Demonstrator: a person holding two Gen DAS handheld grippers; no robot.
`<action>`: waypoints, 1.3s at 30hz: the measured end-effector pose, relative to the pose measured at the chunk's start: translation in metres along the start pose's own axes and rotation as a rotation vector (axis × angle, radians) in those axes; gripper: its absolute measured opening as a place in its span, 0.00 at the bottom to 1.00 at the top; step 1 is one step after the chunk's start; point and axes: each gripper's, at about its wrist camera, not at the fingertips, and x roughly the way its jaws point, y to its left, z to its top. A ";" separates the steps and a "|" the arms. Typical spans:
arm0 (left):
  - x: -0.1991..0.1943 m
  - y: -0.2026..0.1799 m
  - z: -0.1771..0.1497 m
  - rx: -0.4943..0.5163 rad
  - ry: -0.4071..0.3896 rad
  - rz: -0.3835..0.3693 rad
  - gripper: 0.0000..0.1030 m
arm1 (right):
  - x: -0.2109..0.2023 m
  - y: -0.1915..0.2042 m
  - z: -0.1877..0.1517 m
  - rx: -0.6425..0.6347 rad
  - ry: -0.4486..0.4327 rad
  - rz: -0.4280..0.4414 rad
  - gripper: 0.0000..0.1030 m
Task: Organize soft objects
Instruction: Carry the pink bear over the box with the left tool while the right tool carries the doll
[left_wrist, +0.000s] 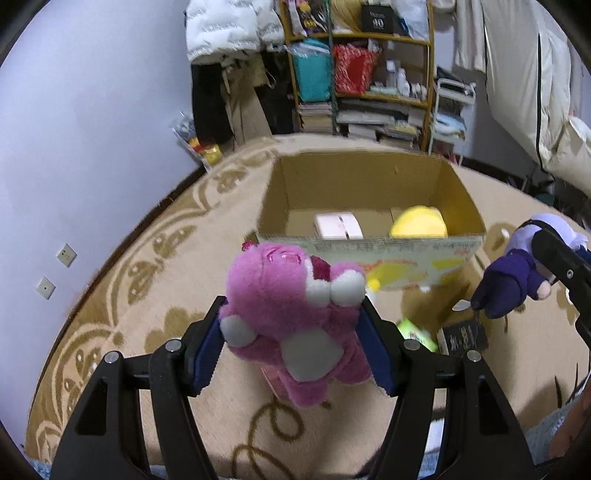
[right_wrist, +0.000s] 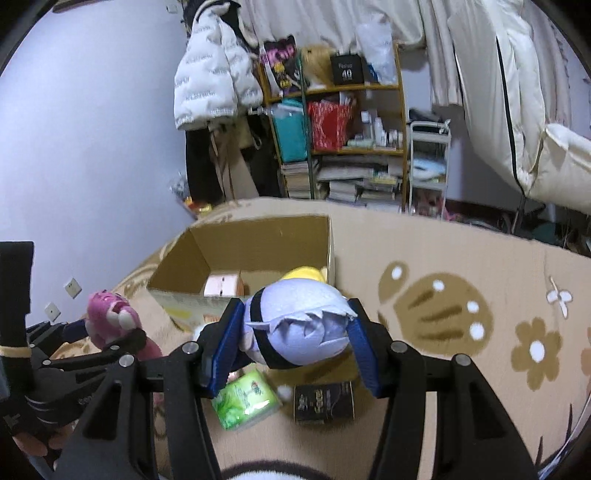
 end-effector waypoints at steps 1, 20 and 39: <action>-0.002 0.002 0.002 -0.003 -0.017 0.006 0.65 | -0.001 0.000 0.002 -0.006 -0.010 0.001 0.57; -0.029 0.014 0.047 -0.025 -0.260 0.017 0.65 | 0.004 0.008 0.041 -0.097 -0.206 0.014 0.57; -0.011 -0.004 0.079 0.046 -0.316 0.058 0.65 | 0.032 0.005 0.066 -0.113 -0.227 0.019 0.58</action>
